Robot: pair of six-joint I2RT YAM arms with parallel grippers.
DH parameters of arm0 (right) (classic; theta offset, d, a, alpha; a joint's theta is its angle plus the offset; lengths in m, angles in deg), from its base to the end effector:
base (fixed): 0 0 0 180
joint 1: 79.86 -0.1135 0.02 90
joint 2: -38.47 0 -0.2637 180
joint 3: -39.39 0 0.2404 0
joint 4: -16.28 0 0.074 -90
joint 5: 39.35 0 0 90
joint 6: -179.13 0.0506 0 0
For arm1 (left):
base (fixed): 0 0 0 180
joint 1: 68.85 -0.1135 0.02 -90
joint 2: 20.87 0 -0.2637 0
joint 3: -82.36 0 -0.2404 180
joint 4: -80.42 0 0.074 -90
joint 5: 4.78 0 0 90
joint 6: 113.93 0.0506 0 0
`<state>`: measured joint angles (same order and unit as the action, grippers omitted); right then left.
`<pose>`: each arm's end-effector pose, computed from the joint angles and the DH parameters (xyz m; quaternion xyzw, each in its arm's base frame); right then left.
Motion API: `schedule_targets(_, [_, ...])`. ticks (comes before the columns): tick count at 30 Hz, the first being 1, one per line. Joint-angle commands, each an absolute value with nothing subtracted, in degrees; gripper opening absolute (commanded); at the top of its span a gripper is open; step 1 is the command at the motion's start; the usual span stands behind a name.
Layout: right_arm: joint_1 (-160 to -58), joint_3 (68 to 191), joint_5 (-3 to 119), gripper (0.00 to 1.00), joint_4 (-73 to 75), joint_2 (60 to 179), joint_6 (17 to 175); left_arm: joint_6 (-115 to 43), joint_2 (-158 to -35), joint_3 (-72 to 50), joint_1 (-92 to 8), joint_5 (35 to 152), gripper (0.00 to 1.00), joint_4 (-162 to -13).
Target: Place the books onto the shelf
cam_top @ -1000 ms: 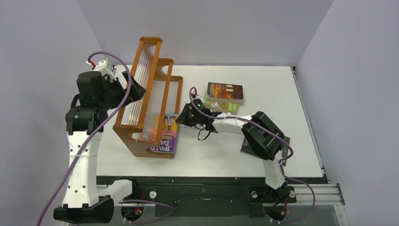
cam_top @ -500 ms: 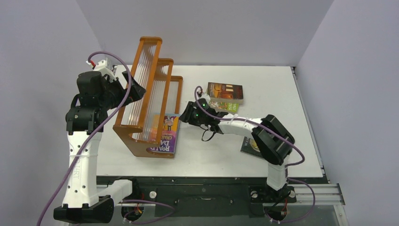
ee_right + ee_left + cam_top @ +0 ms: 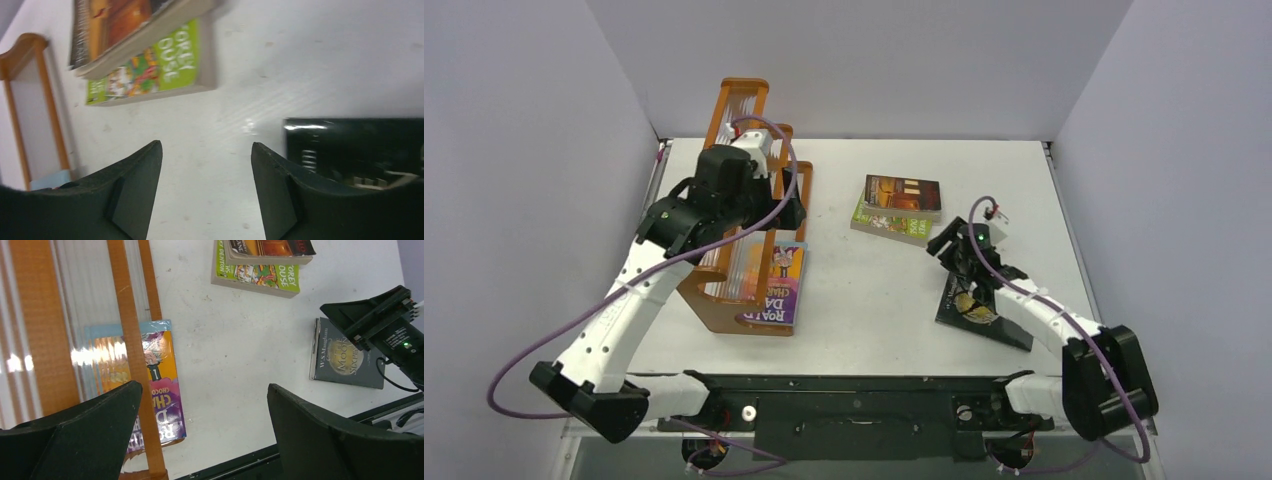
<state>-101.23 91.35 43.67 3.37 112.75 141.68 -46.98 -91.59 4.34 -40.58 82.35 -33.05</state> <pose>0.2559 0.0935 0.2044 0.2652 0.8462 0.2329 0.3994 0.2127 -0.1115 0.4152 0.0289 0.8874 -0.1789 0.4238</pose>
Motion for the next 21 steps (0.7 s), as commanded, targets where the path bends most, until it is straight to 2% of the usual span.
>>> schedule_targets(1, [-93.98,86.11,41.90,0.62,-3.20,101.92,139.02,-46.41,-94.07,9.13,-34.72,79.06,0.96,-35.96])
schedule_targets(6, [-87.74,80.99,36.93,0.62,-11.26,89.71,137.95,-47.73,-98.88,10.37,-26.48,79.81,0.96,-38.46])
schedule_targets(8, [-84.68,80.23,35.74,0.63,-13.99,88.78,137.71,-48.43,-100.39,10.61,-23.00,80.67,0.96,-40.02])
schedule_targets(16, [-61.67,79.20,41.06,0.63,-16.61,95.04,139.85,-51.85,-110.12,12.69,-11.66,84.61,0.96,-45.50])
schedule_targets(21, [-57.02,80.91,41.86,0.63,-16.05,99.37,138.70,-53.75,-110.16,10.32,-9.74,87.40,0.96,-48.62])
